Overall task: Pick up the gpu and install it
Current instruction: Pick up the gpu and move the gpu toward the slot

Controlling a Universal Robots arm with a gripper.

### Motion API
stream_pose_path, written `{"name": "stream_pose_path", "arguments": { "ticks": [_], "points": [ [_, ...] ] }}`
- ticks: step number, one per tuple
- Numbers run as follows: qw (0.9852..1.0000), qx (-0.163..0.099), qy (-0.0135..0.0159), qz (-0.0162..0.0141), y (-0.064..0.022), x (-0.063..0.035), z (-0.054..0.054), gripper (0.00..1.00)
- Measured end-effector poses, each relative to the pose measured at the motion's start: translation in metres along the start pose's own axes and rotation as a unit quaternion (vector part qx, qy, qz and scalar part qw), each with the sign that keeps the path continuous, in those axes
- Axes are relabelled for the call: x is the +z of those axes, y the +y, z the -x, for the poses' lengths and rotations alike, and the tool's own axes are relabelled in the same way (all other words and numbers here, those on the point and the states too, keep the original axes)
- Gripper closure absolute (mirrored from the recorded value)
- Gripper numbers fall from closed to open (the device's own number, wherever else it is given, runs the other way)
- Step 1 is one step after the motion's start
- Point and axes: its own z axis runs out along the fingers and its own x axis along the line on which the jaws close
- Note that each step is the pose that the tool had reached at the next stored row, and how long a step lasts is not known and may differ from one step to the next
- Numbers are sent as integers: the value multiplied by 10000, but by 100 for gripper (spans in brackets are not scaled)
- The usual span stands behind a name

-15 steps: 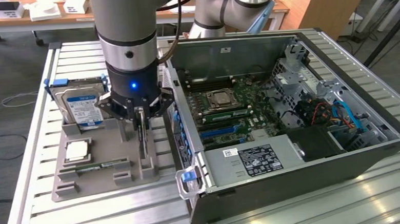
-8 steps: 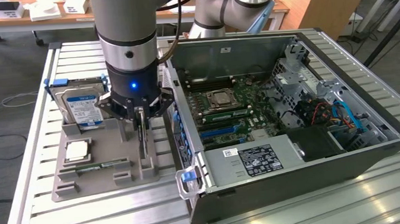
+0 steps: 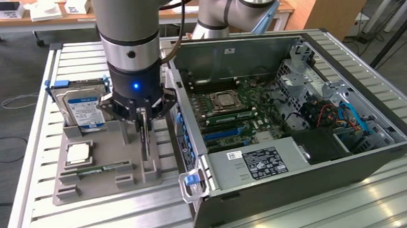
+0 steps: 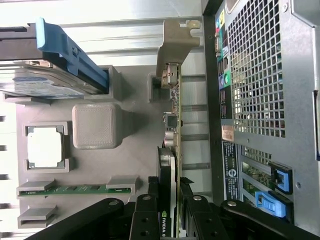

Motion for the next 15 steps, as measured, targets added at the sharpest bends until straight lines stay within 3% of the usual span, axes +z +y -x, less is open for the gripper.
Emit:
{"name": "stream_pose_path", "arguments": {
  "ticks": [10, 15],
  "points": [
    [9999, -1, 7, 119, 16, -252, -1, 73],
    [9999, -1, 11, 163, 26, -411, -3, 73]
  ]
}}
